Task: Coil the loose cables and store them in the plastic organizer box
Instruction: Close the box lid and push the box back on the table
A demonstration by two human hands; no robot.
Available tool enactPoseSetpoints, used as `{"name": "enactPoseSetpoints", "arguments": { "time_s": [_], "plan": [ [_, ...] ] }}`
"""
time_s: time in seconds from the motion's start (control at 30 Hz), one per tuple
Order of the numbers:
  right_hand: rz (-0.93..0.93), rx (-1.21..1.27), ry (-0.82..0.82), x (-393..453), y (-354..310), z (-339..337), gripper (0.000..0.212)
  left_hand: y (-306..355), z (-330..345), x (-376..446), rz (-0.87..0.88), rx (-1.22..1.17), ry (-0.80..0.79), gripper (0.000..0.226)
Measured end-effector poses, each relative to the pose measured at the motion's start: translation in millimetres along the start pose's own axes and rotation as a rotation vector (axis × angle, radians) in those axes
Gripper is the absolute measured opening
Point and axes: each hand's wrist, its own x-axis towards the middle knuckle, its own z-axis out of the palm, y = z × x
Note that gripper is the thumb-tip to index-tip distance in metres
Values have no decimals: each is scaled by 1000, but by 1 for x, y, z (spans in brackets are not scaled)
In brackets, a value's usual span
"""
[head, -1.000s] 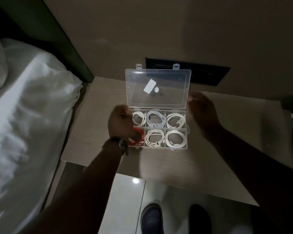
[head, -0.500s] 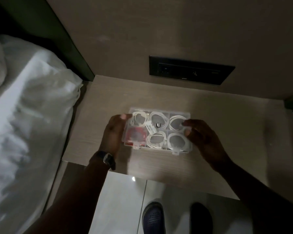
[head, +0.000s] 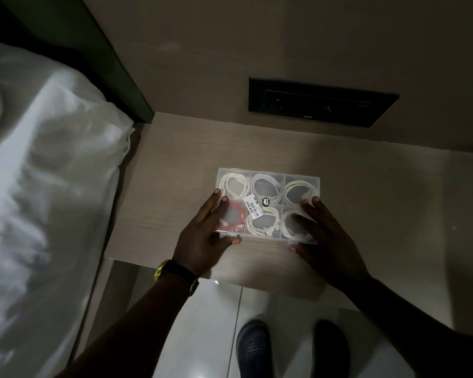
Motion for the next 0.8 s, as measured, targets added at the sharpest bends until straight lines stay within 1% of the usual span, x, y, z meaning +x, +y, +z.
{"name": "enactPoseSetpoints", "arguments": {
  "time_s": [0.07, 0.2, 0.3, 0.4, 0.47, 0.5, 0.57, 0.6, 0.63, 0.7, 0.73, 0.8],
  "plan": [
    [-30, -19, 17, -1, 3, 3, 57, -2, 0, 0, 47, 20, 7, 86],
    [-93, -57, 27, -2, 9, 9, 56, -12, 3, 5, 144, 137, -1, 83],
    [-82, -50, 65, -1, 10, 16, 56, -15, 8, 6, 145, 142, 17, 81],
    [-54, -42, 60, 0, 7, 16, 55, -15, 8, 5, 155, 154, 20, 81],
    [-31, -30, 44, 4, 6, 9, 58, -11, 6, 8, 144, 145, 8, 85],
    [-10, -22, 28, 6, 5, 4, 62, -9, 4, 10, 117, 111, -20, 90],
    [105, 47, 24, 7, 2, -7, 76, 3, 1, 16, 19, -21, -70, 97],
    [199, 105, 48, 7, -1, -13, 81, 9, 1, 17, -48, -104, -40, 92],
    [284, 142, 102, 6, 0, -16, 80, 15, 3, 19, -128, -206, 27, 79],
    [406, 130, 258, 7, 6, -19, 66, 23, 10, 26, -281, -349, 152, 46],
    [482, 204, 307, 8, 12, -17, 58, 26, 15, 31, -341, -393, 166, 37],
    [687, 544, 353, 16, 21, -14, 46, 30, 24, 42, -418, -477, 157, 33]
  ]
}}
